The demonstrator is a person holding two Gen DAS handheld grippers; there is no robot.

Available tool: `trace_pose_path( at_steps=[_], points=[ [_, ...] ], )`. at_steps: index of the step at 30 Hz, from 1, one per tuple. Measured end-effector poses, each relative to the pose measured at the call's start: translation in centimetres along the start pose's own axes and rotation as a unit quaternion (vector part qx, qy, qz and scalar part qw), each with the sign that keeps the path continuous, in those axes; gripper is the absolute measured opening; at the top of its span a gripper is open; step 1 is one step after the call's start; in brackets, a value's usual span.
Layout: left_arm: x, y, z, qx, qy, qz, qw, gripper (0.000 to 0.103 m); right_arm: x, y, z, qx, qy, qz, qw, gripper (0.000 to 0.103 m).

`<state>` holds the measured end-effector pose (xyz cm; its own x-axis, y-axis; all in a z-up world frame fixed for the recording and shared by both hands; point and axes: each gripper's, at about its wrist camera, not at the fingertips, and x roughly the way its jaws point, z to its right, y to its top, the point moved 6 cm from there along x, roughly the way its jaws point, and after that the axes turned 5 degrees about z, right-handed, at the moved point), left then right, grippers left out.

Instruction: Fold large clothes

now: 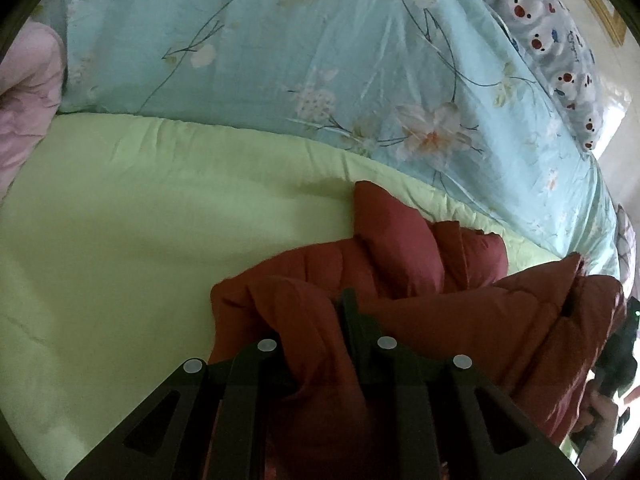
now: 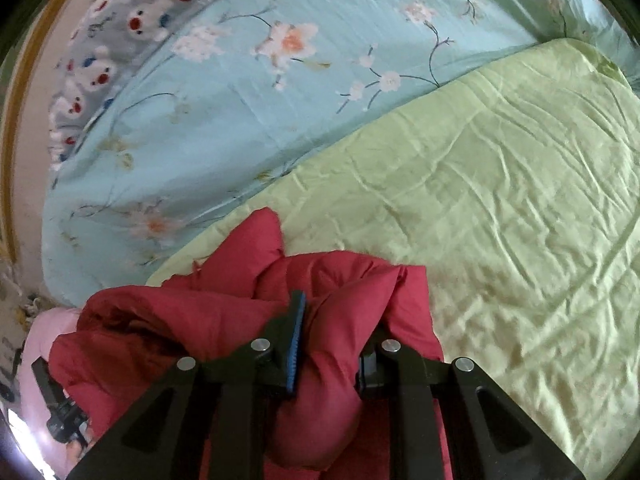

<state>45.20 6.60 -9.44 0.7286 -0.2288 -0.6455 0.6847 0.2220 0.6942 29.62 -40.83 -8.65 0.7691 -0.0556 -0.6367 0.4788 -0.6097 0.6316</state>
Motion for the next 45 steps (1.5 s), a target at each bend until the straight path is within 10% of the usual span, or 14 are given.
trace_pose_path(
  at_steps=[19,27,31,36,45],
  points=[
    [-7.4,-0.8,0.2,0.043,-0.023,0.062,0.9969,0.028,4.7,0.9,-0.4,-0.006,-0.035,-0.010,0.999,0.018],
    [-13.1,-3.3,5.3,0.106,-0.089,0.095,0.9858,0.029,5.2,1.4,-0.1,0.003,-0.038,-0.014,0.999,0.019],
    [-11.4,-6.4,10.3,0.180,-0.117,0.058,0.9750,0.032,5.5,1.6,-0.2,0.010,-0.036,-0.021,0.999,0.024],
    [-5.1,-9.5,12.4,0.230,-0.057,-0.001,0.9714,0.032,4.3,2.3,-0.7,0.008,-0.026,-0.030,0.999,0.031],
    [-1.3,-9.3,11.0,0.195,-0.022,-0.027,0.9802,0.033,-1.3,4.3,-1.4,-0.005,-0.004,0.010,1.000,0.059]
  ],
)
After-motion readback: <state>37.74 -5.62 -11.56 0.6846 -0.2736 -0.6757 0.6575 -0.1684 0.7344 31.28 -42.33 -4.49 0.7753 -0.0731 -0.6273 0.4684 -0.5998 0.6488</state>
